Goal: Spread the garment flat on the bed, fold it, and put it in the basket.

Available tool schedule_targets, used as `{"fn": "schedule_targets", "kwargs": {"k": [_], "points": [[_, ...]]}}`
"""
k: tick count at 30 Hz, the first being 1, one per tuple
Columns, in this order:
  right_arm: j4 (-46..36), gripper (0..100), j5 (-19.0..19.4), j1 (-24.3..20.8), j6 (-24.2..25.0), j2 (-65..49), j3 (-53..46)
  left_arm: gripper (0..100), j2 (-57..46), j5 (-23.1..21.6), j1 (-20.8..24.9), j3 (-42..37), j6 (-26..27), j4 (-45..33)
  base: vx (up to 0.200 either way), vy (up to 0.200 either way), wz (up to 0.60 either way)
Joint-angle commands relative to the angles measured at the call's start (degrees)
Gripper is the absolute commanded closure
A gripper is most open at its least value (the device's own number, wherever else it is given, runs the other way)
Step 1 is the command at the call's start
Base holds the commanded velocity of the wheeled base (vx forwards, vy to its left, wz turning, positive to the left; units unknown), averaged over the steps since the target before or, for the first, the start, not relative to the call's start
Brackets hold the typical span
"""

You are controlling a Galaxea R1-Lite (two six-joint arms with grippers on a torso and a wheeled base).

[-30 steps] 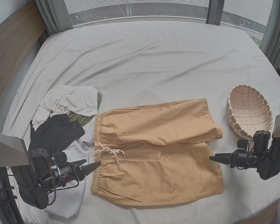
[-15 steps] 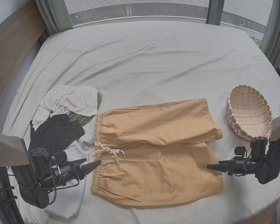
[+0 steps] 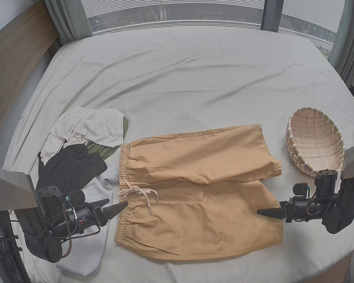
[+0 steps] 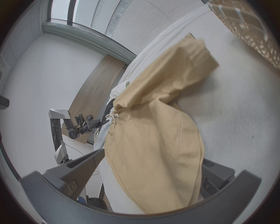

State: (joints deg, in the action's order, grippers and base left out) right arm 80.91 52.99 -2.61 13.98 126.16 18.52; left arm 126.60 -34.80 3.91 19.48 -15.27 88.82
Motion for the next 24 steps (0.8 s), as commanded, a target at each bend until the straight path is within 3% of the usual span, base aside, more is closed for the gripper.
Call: {"fn": "schedule_targets", "kwargs": {"k": [1, 6, 24], "points": [[0.3, 0, 0.1, 0.0, 1.2, -4.0, 0.6, 0, 0.5, 0.0, 0.0, 0.2, 0.0, 0.0, 0.000, 0.000, 0.00], [0.4, 0, 0.0, 0.8, 4.3, -7.0, 1.8, 0, 0.8, 0.0, 0.0, 0.6, 0.1, 0.0, 0.000, 0.000, 0.00], [3.1, 0, -0.9, 5.7, 4.6, -5.5, 5.0, 0, 1.6, 0.1, 0.0, 0.9, 0.4, 0.0, 0.000, 0.000, 0.00]]}}
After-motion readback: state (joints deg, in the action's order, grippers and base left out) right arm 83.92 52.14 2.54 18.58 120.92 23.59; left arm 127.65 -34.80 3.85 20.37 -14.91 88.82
